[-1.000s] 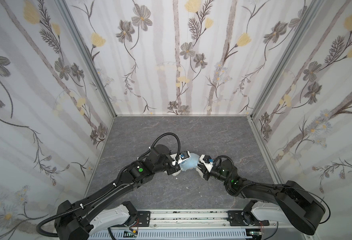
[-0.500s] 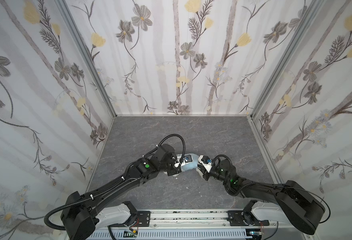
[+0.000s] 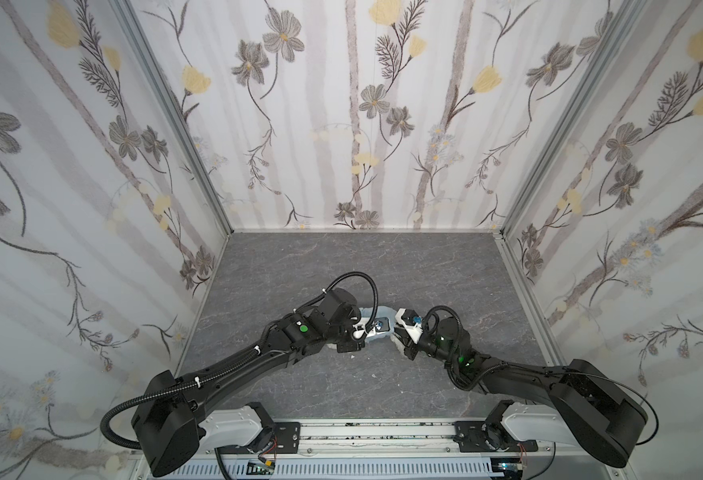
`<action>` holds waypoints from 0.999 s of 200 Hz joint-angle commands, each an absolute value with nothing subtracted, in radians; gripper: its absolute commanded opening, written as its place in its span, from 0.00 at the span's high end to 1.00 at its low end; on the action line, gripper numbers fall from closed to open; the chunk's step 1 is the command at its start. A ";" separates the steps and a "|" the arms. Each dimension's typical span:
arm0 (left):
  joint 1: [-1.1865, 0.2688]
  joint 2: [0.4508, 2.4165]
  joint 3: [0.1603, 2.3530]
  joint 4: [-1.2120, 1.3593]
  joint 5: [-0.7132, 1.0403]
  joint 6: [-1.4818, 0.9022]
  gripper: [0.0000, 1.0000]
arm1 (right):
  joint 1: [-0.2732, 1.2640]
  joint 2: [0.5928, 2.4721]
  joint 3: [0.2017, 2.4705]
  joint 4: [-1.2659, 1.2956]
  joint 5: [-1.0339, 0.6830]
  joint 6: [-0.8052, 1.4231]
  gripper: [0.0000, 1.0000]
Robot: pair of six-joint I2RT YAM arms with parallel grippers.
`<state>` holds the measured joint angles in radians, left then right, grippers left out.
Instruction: Dress the teddy bear
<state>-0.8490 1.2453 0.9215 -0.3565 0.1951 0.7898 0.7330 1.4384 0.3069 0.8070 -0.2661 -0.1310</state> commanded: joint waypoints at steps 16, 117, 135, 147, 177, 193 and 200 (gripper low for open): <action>-0.847 1.285 0.963 -0.334 0.201 0.795 0.78 | 0.739 1.456 0.320 0.867 -0.295 -0.105 0.94; -0.844 1.360 0.969 -0.290 0.197 0.817 0.64 | 0.748 1.462 0.302 1.003 -0.366 -0.011 0.96; -0.847 1.386 0.975 -0.274 0.198 0.815 0.59 | 0.753 1.476 0.297 1.074 -0.391 0.043 0.96; -0.846 1.404 0.976 -0.253 0.187 0.812 0.56 | 0.757 1.484 0.292 1.127 -0.410 0.084 0.97; -0.846 1.435 0.963 -0.180 0.147 0.815 0.54 | 0.786 1.511 0.295 1.207 -0.431 0.150 0.98; -0.845 1.456 0.959 -0.148 0.150 0.818 0.57 | 0.792 1.529 0.286 1.281 -0.442 0.196 0.99; -0.844 1.467 0.956 -0.137 0.151 0.815 0.62 | 0.792 1.537 0.278 1.325 -0.450 0.215 0.99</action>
<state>-0.8452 1.4342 0.9642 -0.2619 0.1764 0.8120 0.7734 1.5227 0.2813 0.9688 -0.2565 0.1329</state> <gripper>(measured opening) 0.438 0.093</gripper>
